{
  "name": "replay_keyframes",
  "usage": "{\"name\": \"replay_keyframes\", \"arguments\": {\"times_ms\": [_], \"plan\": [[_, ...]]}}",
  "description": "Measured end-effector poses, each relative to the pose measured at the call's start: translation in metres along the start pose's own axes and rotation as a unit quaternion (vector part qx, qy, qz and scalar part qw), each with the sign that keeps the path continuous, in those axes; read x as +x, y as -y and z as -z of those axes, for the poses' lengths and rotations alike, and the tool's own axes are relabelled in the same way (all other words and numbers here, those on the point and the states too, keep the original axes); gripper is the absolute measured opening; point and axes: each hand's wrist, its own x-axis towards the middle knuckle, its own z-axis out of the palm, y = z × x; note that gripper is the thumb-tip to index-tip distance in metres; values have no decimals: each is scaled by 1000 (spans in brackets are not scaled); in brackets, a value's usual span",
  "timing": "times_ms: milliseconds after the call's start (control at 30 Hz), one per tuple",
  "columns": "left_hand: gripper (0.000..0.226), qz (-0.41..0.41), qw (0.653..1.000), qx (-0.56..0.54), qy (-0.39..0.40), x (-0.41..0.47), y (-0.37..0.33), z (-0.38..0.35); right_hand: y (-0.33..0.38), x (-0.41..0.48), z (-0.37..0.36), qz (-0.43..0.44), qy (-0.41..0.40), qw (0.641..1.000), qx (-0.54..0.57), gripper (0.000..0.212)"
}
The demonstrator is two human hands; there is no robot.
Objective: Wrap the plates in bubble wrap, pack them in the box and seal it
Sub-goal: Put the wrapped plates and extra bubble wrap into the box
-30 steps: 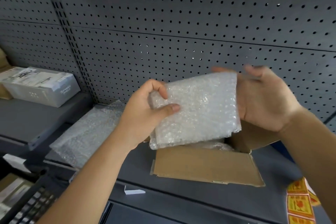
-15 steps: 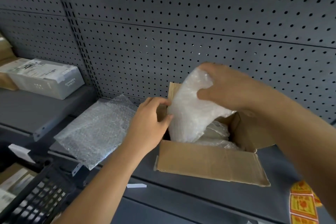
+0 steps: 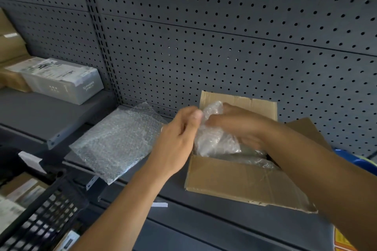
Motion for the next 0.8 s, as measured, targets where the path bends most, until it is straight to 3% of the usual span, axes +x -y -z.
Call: {"name": "replay_keyframes", "arguments": {"times_ms": [100,133,233,300,400,467,633,700,800], "plan": [[79,-26,997,56,50,-1,-4,-3,-7,-2,-2,24,68,995,70,52],[81,-28,996,62,60,-1,-4,-4,-8,-5,2,26,103,989,104,50],[81,-21,996,58,67,1,-2,-4,-8,-25,21,37,172,968,181,67],[78,-14,996,57,62,2,-1,-5,-11,-30,38,30,136,979,151,74],[69,1,998,35,48,0,1,-6,-16,-27,51,17,84,994,74,45],[64,1,999,23,38,-2,1,-6,-15,-25,43,6,106,993,44,29],[57,7,1000,7,27,-3,0,-6,-12,-16,10,7,226,971,80,20],[59,9,999,7,31,-4,-1,-7,-7,-15,3,-2,234,968,89,18],[59,12,999,35,28,-5,0,-6,-4,-2,-4,-2,228,973,-44,21]]}}
